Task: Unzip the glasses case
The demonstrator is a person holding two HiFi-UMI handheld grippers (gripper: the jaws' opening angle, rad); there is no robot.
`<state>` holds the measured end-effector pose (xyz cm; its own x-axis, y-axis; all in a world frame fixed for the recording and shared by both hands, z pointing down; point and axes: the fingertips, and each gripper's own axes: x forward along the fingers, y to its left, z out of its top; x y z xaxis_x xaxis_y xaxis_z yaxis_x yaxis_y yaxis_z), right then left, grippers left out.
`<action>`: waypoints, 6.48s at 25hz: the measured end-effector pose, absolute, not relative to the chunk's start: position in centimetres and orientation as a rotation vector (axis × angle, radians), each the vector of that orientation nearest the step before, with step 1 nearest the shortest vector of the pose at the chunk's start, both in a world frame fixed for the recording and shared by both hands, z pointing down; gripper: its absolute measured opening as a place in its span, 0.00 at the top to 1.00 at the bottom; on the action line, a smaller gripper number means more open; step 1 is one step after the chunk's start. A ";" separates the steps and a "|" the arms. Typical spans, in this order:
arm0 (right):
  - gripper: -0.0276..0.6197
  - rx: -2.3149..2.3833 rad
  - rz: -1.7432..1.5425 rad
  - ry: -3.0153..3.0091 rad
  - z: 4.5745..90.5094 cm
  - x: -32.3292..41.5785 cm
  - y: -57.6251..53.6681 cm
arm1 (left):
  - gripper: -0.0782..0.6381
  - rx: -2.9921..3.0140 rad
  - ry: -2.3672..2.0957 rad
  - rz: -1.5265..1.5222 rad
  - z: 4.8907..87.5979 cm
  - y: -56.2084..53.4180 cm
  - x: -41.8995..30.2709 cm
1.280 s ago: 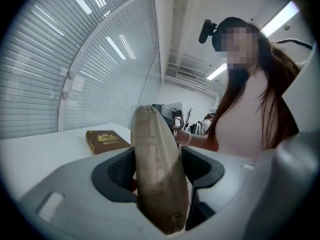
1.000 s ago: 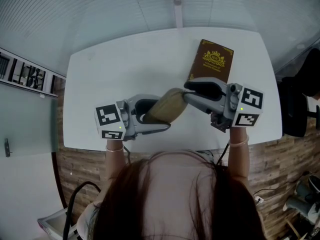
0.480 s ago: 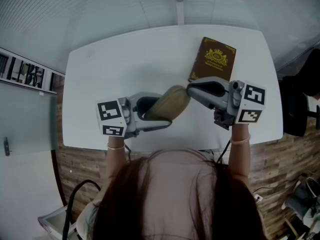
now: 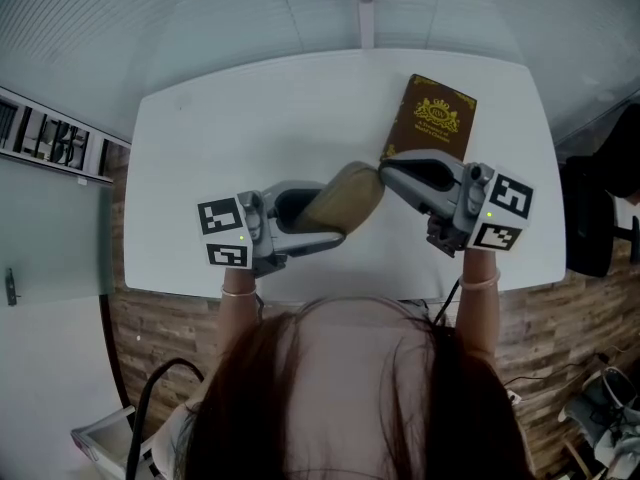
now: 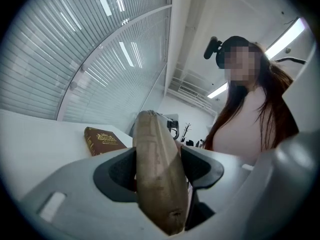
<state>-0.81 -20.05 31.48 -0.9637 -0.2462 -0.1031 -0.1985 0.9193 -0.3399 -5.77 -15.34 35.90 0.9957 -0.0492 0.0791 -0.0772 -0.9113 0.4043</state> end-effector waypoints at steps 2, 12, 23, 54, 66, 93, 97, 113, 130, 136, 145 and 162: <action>0.95 -0.360 -0.491 2.941 31.6 -0.8 -20.2 | 0.50 2.705 -0.093 0.050 35.8 -15.5 -5.8; 0.95 -0.389 -0.479 2.955 31.8 -0.4 -20.6 | 0.51 2.638 -0.051 -0.088 35.8 -15.8 -5.8; 0.95 -0.387 -0.486 2.950 32.1 -0.1 -20.8 | 0.51 2.585 -0.011 -0.189 35.8 -16.0 -5.9; 0.95 -0.365 -0.584 2.901 33.6 0.5 -21.2 | 0.51 2.480 -0.035 -0.426 34.5 -17.1 -7.1; 0.95 -0.374 -0.615 2.879 34.4 0.3 -21.1 | 0.51 2.418 -0.058 -0.533 34.6 -18.0 -7.3; 0.95 -0.372 -0.655 2.835 34.3 0.0 -20.6 | 0.51 2.225 -0.084 -0.821 34.1 -19.4 -7.6; 0.95 -0.377 -0.657 2.835 34.2 -0.1 -20.4 | 0.51 2.197 -0.098 -0.852 34.2 -19.5 -7.8; 0.95 -0.429 -0.634 2.858 33.8 0.2 -19.4 | 0.51 2.073 -0.073 -0.967 32.7 -19.7 -7.3; 0.95 -0.376 -0.640 2.898 33.9 -1.6 -17.9 | 0.51 2.002 -0.081 -1.093 31.9 -20.1 -9.1; 0.95 -0.388 -0.637 2.896 33.9 -1.7 -17.8 | 0.51 1.997 -0.084 -1.101 31.8 -20.2 -9.2; 0.95 -0.420 -0.638 2.901 34.0 -1.7 -17.3 | 0.51 1.977 -0.094 -1.110 31.8 -20.2 -9.1; 0.95 -0.412 -0.654 2.925 34.4 -2.5 -16.2 | 0.51 1.928 -0.110 -1.171 31.7 -20.6 -9.9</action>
